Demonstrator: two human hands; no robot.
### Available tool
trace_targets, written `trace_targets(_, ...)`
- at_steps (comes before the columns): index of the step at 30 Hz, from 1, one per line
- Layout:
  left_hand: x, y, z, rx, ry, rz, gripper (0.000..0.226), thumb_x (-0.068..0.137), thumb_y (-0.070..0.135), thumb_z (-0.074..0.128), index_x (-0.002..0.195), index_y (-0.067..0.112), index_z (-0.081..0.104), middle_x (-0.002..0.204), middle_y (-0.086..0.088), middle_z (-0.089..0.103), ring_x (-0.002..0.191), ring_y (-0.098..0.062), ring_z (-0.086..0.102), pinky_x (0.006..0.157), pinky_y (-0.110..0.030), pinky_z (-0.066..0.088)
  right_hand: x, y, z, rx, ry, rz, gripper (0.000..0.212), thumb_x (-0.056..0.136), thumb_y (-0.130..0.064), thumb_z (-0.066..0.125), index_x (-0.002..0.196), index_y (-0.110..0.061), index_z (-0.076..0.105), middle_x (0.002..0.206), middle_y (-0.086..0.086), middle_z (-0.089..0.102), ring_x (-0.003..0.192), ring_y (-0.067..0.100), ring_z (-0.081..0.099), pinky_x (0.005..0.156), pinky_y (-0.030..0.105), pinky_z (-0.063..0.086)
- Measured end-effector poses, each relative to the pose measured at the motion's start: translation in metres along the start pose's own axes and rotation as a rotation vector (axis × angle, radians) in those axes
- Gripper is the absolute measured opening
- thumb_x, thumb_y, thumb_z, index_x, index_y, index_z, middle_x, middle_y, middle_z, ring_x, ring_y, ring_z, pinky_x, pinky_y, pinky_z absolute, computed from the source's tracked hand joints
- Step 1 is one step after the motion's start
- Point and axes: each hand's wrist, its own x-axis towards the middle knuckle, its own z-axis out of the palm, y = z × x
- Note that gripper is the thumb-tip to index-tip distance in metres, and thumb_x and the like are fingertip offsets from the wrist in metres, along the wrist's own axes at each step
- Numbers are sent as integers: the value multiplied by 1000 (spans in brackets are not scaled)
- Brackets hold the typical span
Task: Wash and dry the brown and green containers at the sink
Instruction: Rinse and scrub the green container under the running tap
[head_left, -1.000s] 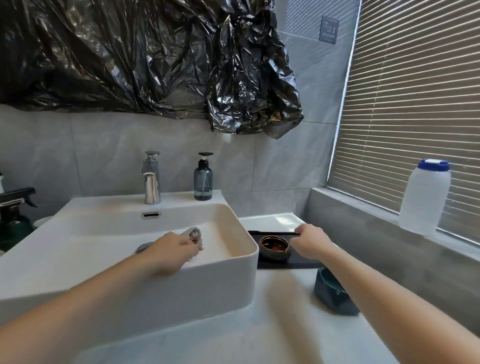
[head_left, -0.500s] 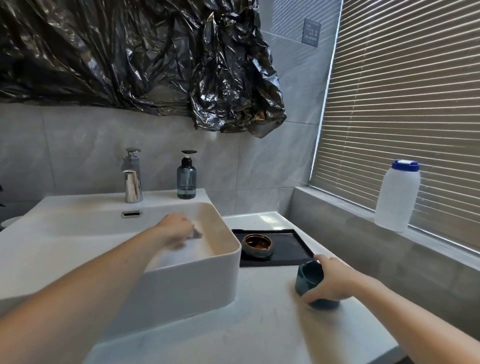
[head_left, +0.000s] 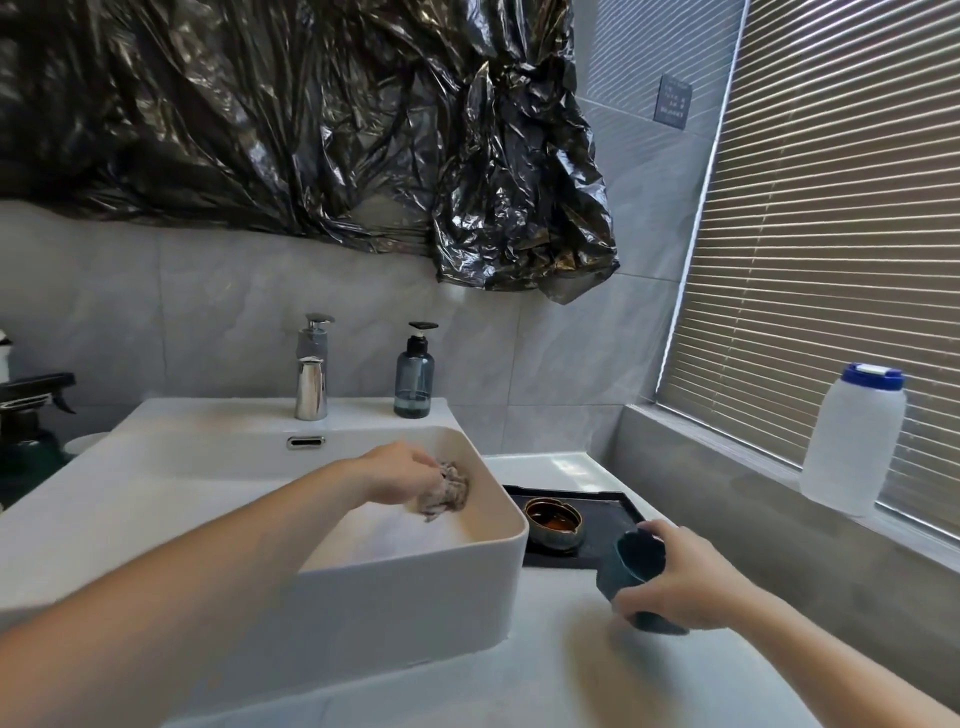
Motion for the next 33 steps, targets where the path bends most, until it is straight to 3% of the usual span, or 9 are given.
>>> trace_targets(3, -13, -2, -15, -196, 12, 10, 37, 86, 39, 64, 114, 18, 74, 121, 0, 67, 106, -24, 64, 92, -38, 55, -5, -50, -19, 72, 38, -102, 96, 46, -53, 92, 132, -36, 52, 121, -9, 58, 104, 8, 58, 70, 17, 50)
trace_targets(7, -49, 2, -29, -417, -114, 21, 40, 105, 46, 49, 132, 19, 62, 126, -2, 70, 103, -29, 75, 92, -42, 59, -12, -133, -30, 69, 78, -275, 110, 46, -57, 90, 145, -32, 48, 131, -8, 57, 115, 13, 57, 93, 26, 50)
trace_targets(11, -72, -11, -49, -666, -197, 37, 59, 102, 66, 44, 136, 21, 61, 123, -7, 76, 101, -34, 78, 84, -42, 59, -14, -215, -11, 21, 56, -419, 106, 51, -57, 91, 144, -32, 46, 131, -7, 57, 115, 16, 57, 96, 31, 53)
trace_targets(17, -79, -53, -73, -712, 15, -6, 37, 106, 41, 52, 119, 13, 72, 91, -7, 79, 79, -26, 75, 82, -42, 61, 0, -299, 42, 25, 23, -526, 108, 55, -51, 87, 147, -30, 33, 125, -6, 53, 111, 17, 56, 90, 32, 57)
trace_targets(23, -52, -102, -100, -708, 186, -177, 32, 104, 35, 48, 111, 13, 70, 92, -13, 75, 77, -29, 70, 65, -32, 58, 33, -332, 76, 157, -60, -603, 115, 61, -56, 90, 155, -33, 29, 140, -12, 51, 121, 12, 55, 91, 24, 51)
trace_targets(26, -34, -124, -109, -654, 232, -240, 31, 104, 40, 47, 112, 16, 66, 96, -14, 73, 76, -27, 68, 62, -30, 56, 57, -341, 70, 263, 0, -591, 82, 83, -52, 78, 152, -34, 37, 143, -12, 52, 122, 12, 56, 89, 25, 46)
trace_targets(29, -18, -140, -110, -700, 265, -257, 32, 103, 41, 48, 111, 17, 66, 94, -14, 72, 76, -27, 68, 58, -29, 55, 88, -357, 59, 421, 193, -561, 43, 98, -31, 63, 140, -29, 52, 118, -8, 66, 88, 10, 66, 69, 28, 56)
trace_targets(31, -11, -145, -108, -735, 280, -249, 32, 103, 40, 48, 113, 17, 68, 97, -14, 73, 79, -28, 69, 53, -28, 54, 108, -372, 51, 450, 308, -545, 35, 100, -29, 59, 135, -30, 56, 109, -9, 68, 75, 7, 63, 58, 20, 49)
trace_targets(33, -5, -146, -104, -745, 296, -223, 32, 104, 40, 47, 115, 18, 68, 105, -15, 73, 85, -31, 71, 50, -28, 54, 123, -388, 49, 427, 358, -565, 33, 101, -31, 60, 133, -32, 59, 110, -8, 70, 74, 4, 63, 62, 20, 48)
